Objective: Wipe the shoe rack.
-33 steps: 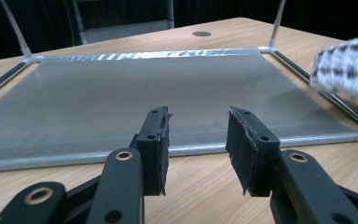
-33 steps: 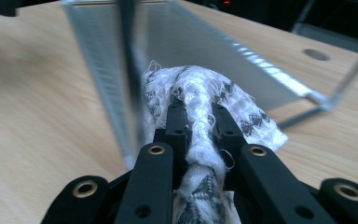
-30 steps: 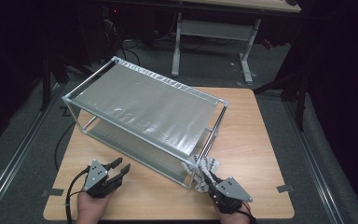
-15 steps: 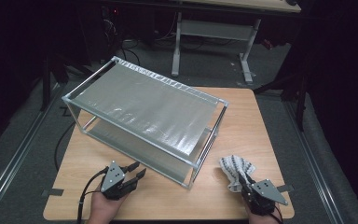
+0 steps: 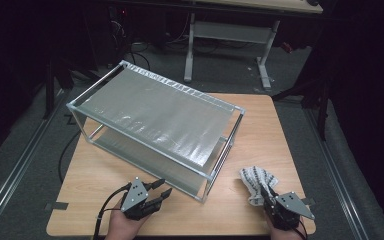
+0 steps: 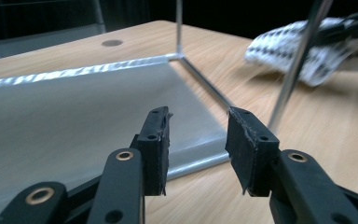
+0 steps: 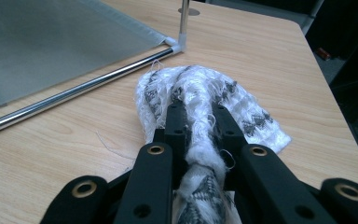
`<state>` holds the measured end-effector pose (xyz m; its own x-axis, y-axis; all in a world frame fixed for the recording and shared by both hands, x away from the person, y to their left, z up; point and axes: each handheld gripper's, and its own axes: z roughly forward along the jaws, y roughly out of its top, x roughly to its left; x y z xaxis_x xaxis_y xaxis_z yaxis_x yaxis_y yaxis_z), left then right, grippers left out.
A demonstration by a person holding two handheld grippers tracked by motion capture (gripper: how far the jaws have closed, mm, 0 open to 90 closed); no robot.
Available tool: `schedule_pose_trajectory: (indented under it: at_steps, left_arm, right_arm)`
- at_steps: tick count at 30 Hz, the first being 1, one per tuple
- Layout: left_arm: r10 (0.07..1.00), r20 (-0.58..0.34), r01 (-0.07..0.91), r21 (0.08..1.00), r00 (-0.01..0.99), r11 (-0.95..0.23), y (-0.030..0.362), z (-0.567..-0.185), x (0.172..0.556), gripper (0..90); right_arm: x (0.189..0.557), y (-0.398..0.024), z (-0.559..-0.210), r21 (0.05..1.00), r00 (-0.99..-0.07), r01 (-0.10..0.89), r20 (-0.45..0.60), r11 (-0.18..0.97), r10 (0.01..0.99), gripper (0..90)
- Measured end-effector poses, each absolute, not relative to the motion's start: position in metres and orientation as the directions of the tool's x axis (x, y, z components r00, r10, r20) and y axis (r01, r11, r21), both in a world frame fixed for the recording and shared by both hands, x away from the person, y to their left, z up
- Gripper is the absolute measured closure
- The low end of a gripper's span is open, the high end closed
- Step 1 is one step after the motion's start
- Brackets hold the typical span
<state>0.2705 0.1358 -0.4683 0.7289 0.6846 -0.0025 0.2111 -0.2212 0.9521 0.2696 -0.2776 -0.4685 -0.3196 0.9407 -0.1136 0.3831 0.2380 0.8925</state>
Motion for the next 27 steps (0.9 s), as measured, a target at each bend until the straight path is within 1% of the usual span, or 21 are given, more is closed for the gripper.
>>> schedule_pose_trajectory:
  at_steps: [13,19,24,27]
  left_arm:
    - [0.656,-0.034,0.217,0.956,0.754,-0.2,0.114,-0.46,0.275,59.6]
    - [0.641,-0.019,0.198,0.958,0.767,-0.208,0.1,-0.458,0.279,60.1]
    - [0.623,-0.027,0.197,0.959,0.781,-0.204,0.089,-0.456,0.282,58.7]
    - [0.605,-0.039,0.198,0.96,0.795,-0.197,0.085,-0.454,0.281,56.4]
  right_arm:
    - [0.273,-0.278,-0.468,0.895,-0.323,0.382,-0.106,0.232,0.941,79.7]
    - [0.273,-0.281,-0.47,0.894,-0.319,0.388,-0.096,0.222,0.943,79.7]
    - [0.272,-0.282,-0.469,0.896,-0.318,0.387,-0.091,0.217,0.944,79.7]
    - [0.273,-0.282,-0.47,0.895,-0.32,0.388,-0.091,0.219,0.943,79.7]
